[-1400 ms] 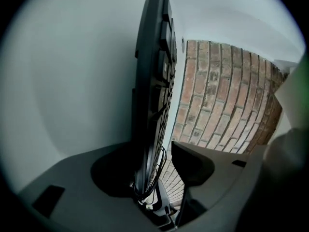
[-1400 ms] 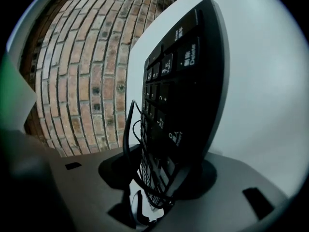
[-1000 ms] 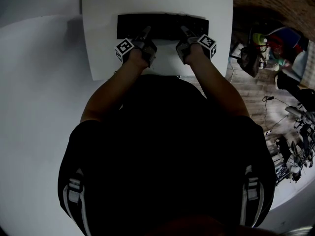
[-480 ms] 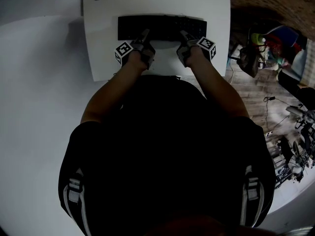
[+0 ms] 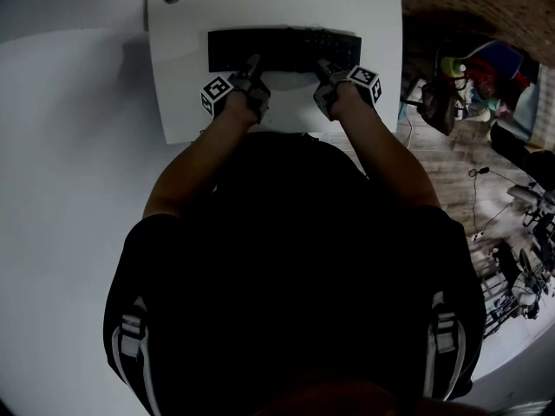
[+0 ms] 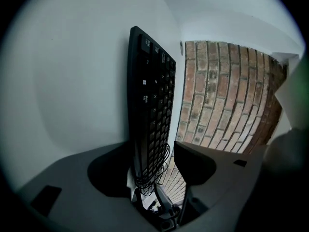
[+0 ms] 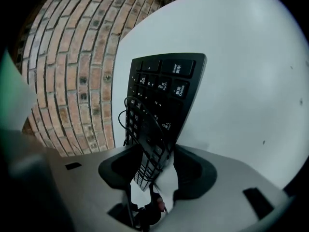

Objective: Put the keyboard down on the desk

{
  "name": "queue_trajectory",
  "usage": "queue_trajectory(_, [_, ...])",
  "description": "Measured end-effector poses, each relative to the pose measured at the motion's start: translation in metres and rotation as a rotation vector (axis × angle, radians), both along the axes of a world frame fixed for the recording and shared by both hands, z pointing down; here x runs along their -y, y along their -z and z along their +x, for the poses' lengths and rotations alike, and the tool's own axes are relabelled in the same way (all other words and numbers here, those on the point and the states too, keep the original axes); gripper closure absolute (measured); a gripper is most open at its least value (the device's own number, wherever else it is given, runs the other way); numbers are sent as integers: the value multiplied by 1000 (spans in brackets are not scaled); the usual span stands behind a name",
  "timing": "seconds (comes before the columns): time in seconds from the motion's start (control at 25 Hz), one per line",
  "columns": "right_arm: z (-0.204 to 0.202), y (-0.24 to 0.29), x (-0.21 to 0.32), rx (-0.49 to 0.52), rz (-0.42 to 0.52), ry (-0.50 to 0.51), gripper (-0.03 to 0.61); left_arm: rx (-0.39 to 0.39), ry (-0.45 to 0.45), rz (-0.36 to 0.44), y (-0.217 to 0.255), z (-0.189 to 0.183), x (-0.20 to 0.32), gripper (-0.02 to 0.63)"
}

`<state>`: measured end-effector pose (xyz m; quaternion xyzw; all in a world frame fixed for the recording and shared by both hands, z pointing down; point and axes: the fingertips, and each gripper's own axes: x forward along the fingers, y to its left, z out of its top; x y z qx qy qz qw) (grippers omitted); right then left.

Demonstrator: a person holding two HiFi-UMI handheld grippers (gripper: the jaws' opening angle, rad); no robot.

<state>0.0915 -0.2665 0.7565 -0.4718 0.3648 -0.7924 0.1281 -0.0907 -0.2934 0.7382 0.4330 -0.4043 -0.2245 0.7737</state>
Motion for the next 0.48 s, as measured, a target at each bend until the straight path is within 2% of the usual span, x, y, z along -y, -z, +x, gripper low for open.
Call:
queue_trajectory(0.24, [4, 9, -10, -23, 4, 24, 365, 37, -38, 6, 6, -4, -7, 345])
queue_trajectory(0.48, [12, 20, -18, -72, 24, 74, 367, 112, -112, 28, 18, -3, -18, 339])
